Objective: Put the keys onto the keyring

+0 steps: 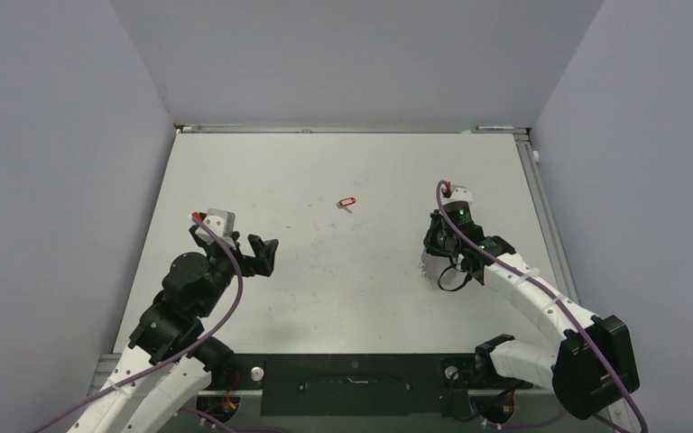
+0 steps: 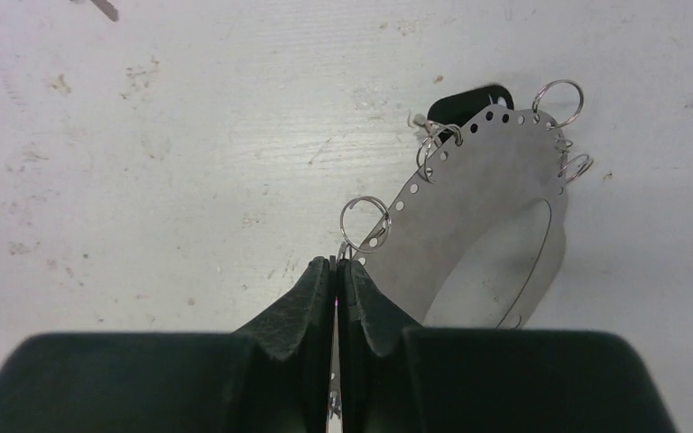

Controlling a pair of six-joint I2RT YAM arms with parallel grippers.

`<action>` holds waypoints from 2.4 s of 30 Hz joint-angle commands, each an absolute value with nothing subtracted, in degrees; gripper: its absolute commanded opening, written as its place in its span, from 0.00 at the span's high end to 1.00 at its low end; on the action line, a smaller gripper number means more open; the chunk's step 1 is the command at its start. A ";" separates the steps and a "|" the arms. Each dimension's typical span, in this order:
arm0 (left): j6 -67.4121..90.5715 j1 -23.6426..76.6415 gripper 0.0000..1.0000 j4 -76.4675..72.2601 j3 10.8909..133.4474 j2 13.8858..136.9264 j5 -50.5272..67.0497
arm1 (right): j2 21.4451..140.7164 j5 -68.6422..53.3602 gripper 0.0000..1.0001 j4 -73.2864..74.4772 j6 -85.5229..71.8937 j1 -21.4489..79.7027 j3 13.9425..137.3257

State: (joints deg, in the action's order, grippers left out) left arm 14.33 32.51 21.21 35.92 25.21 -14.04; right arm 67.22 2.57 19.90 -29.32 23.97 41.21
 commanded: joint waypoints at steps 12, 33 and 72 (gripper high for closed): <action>14.06 32.34 0.00 13.77 34.91 21.61 2.75 | 53.96 -16.32 0.95 19.86 -30.06 23.95 44.85; 18.31 32.26 0.23 -2.20 30.67 20.12 34.18 | 51.97 -56.17 0.95 2.96 -26.65 27.12 47.97; 24.17 40.65 0.61 -17.62 26.36 26.50 48.04 | 60.33 -48.25 0.95 2.77 -20.11 58.99 58.08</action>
State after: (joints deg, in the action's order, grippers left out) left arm 25.17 40.12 -17.10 25.96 26.26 48.34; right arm 59.94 -50.06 6.28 -21.93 57.41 54.48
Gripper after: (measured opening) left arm 0.411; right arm 0.056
